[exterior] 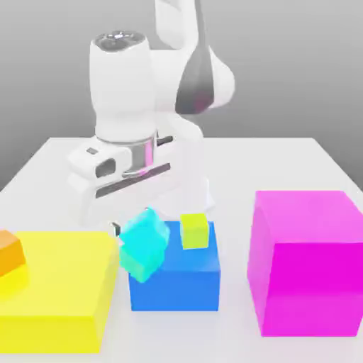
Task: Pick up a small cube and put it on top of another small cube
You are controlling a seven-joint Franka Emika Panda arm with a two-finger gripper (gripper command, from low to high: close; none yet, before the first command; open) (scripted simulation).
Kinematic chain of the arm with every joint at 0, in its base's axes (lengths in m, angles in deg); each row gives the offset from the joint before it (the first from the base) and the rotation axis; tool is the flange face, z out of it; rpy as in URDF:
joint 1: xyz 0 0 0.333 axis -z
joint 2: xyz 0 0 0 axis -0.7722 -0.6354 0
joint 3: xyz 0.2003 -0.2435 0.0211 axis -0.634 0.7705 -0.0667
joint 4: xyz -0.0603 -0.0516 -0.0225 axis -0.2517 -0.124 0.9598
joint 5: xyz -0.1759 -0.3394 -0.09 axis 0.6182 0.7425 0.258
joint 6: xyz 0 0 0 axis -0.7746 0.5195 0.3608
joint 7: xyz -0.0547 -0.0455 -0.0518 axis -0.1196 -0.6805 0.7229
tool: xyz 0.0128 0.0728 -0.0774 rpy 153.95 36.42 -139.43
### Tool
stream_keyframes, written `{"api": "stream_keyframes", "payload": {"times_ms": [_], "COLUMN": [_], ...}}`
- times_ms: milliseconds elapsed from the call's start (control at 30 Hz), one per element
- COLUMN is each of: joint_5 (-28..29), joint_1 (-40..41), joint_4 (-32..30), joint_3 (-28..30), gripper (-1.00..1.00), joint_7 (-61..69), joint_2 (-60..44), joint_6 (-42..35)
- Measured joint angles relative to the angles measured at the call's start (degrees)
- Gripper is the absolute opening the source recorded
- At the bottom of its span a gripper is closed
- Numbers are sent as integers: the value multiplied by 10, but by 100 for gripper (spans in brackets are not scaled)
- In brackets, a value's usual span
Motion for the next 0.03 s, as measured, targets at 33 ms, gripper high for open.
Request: {"api": "stream_keyframes", "payload": {"times_ms": [33], "joint_5": [0], "joint_1": [0], "joint_4": [0], "joint_3": [0], "gripper": [100], "joint_7": [0], "joint_2": [0], "joint_6": [0]}}
